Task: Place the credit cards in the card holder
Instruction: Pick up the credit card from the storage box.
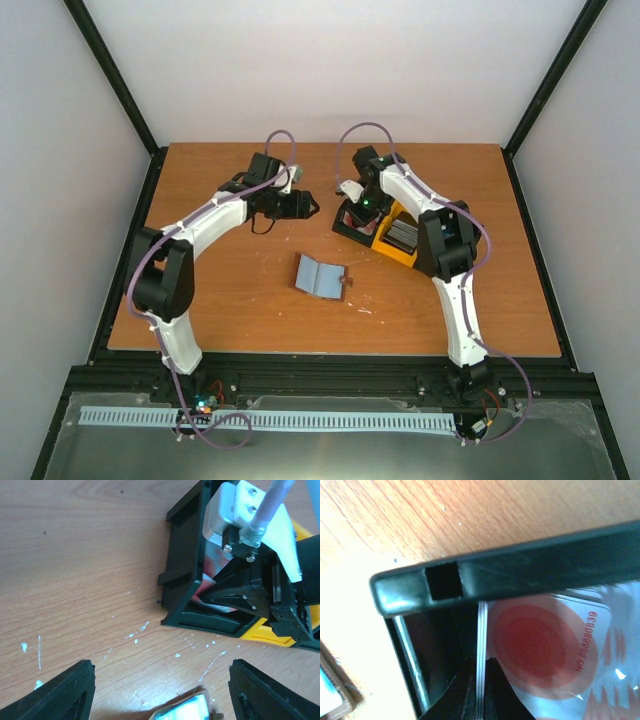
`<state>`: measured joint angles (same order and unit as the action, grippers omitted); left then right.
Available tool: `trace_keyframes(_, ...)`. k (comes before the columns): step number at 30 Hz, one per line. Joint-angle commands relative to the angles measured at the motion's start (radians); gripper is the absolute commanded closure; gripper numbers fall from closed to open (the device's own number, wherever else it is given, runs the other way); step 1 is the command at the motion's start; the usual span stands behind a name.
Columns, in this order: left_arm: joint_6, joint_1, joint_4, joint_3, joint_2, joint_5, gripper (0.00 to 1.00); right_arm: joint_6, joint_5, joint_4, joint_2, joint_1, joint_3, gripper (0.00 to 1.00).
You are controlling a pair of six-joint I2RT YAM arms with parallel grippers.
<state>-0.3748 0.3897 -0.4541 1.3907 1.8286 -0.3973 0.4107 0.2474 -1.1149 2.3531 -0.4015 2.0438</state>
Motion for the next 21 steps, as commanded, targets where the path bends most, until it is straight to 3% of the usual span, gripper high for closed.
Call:
trace_keyframes(1, -0.002, -0.009, 0.101, -0.016, -0.083, -0.058, 0.24, -0.012, 0.065, 0.018, -0.115, 0.044, 0.027, 0.97)
trace_keyframes(8, -0.054, -0.009, 0.231, -0.055, -0.116, -0.170, 0.19, -0.059, 0.299, 0.052, -0.179, 0.121, -0.006, 0.97)
trace_keyframes(11, -0.075, -0.009, 0.262, -0.045, -0.102, -0.204, 0.19, -0.127, 0.330, 0.126, -0.236, 0.139, -0.056, 0.97)
trace_keyframes(21, -0.253, -0.009, 0.376, 0.094, 0.066, -0.411, 0.14, -0.694, 0.362, 0.301, -0.343, 0.212, -0.237, 0.97)
